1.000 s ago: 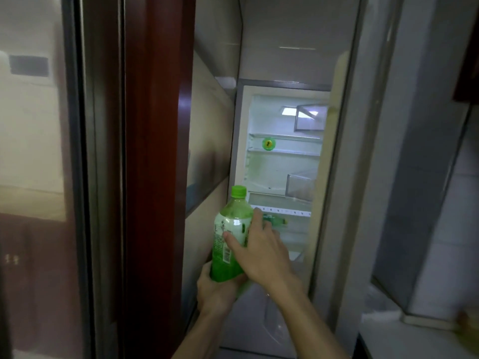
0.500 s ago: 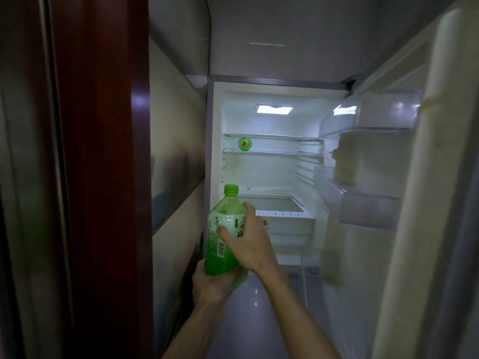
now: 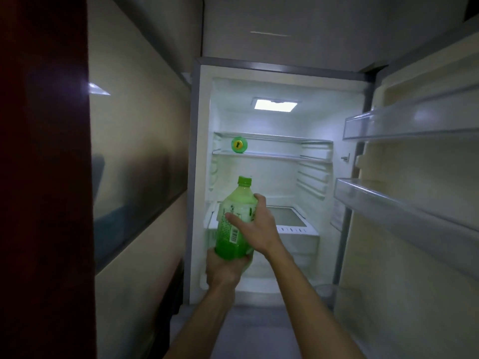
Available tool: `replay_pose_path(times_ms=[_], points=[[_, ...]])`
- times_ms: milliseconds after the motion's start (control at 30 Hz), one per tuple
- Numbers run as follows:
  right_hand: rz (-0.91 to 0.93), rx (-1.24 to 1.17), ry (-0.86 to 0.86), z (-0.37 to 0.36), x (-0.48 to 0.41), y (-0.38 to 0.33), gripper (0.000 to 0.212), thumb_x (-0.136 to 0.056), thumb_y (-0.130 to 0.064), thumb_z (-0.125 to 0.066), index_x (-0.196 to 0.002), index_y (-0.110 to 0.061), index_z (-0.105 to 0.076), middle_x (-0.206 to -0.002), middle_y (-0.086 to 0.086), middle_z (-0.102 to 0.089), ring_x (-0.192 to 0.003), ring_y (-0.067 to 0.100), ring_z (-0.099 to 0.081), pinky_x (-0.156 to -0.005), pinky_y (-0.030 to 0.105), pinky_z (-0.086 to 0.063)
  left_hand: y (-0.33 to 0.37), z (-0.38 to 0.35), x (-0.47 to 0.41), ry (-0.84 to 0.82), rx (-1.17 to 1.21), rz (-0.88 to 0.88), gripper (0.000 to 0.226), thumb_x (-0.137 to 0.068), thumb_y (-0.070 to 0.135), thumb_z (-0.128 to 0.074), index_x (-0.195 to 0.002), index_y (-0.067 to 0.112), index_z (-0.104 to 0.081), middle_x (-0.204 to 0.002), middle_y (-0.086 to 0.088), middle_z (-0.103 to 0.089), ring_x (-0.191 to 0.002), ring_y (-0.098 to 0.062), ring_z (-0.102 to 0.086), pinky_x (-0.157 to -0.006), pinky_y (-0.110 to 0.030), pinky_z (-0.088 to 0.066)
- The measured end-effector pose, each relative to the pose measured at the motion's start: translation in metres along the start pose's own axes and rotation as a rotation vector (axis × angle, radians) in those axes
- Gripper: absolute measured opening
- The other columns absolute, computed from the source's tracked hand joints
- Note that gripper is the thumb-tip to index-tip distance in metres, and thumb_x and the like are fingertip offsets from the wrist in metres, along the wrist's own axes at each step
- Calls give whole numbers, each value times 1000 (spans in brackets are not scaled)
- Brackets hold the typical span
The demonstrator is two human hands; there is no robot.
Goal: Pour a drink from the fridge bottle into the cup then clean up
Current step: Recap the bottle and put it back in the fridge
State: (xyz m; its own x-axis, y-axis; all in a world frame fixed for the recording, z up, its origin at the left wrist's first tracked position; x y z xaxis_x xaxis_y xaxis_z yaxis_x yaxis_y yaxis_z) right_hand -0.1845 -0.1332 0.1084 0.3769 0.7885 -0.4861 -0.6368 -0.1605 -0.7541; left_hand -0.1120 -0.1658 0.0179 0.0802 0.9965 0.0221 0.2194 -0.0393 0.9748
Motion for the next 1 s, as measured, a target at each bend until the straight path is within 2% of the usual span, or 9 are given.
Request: replay_pose_path(times_ms=[100,167,233,333,433,567,667,867,1000], points=[[4,-1,-11,0,-28,14,89,-66,-59,-76,-136,-24,-33,-118,7,-62,-104,26,-63,-88,49,-55,-4,-19,-27,-7,-58,-16,89,-29,39,-88,-112,20,-62,-100,-2,-73,-90,-23,-70,-83,-45,-60],[7,-8,-20,-2,-49,23,93,-59,-65,-72,-134,-25,-35,-115,5,-63,-103,24,-64,-88,49,-56,-6,-30,-47,-10,-124,-41,78,-41,37,-90,-113,21,-62,-102,0,-73,-91,-21,-69,-83,-41,-59],[7,-30,-20,-4,-70,30,92,-57,-63,-74,-133,-25,-37,-115,4,-64,-105,24,-64,-90,49,-55,-4,-38,-64,11,-173,-78,69,-52,34,-90,-113,20,-61,-103,0,-72,-92,-20,-69,-83,-39,-59],[19,-51,-31,-8,-101,38,83,-67,-45,-83,-133,-20,-39,-116,3,-65,-106,22,-64,-93,48,-55,0,-49,-92,43,-206,-128,68,-58,32,-88,-116,15,-57,-107,-4,-71,-92,-23,-68,-82,-39,-59],[41,-75,-23,-15,-130,45,77,-74,-28,-84,-136,-14,-39,-112,0,-64,-104,20,-65,-92,44,-55,6,-56,-121,78,-222,-139,71,-65,25,-88,-117,5,-45,-113,-10,-65,-98,-29,-66,-81,-35,-57],[74,-57,-21,-27,-165,58,80,-72,-27,-86,-137,-16,-40,-113,2,-64,-102,18,-65,-89,37,-56,9,-64,-159,93,-355,-146,75,-61,32,-90,-119,5,-51,-119,-15,-57,-106,-28,-59,-77,-29,-51],[78,-49,-14,-36,-191,69,80,-70,-27,-87,-135,-17,-41,-112,1,-63,-102,18,-65,-87,35,-56,6,-70,-185,129,-436,-151,70,-62,38,-89,-114,4,-58,-115,-15,-49,-107,-29,-57,-78,-33,-51],[50,-75,15,-56,-241,98,76,-69,-29,-88,-131,-18,-44,-110,2,-66,-98,17,-66,-82,33,-58,5,-85,-235,189,-510,-208,77,-56,51,-87,-114,8,-60,-111,-13,-58,-103,-30,-61,-82,-37,-56],[41,-53,58,-66,-269,112,77,-65,-36,-89,-126,-18,-48,-105,-1,-63,-95,17,-64,-81,36,-58,3,-95,-266,191,-508,-242,79,-47,56,-86,-109,11,-66,-103,-10,-69,-90,-27,-67,-72,-37,-59]])
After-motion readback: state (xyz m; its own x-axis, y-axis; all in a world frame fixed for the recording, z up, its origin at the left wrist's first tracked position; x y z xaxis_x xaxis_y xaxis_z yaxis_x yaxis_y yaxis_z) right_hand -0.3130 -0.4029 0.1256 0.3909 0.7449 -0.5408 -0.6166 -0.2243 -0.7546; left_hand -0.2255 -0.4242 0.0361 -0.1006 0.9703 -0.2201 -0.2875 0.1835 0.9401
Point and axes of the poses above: each hand's wrist, its own x-axis away from the middle knuckle, its own z-axis out of the back of the hand, y = z × x, the point moved 1 cm from there along -x, towards the middle knuckle
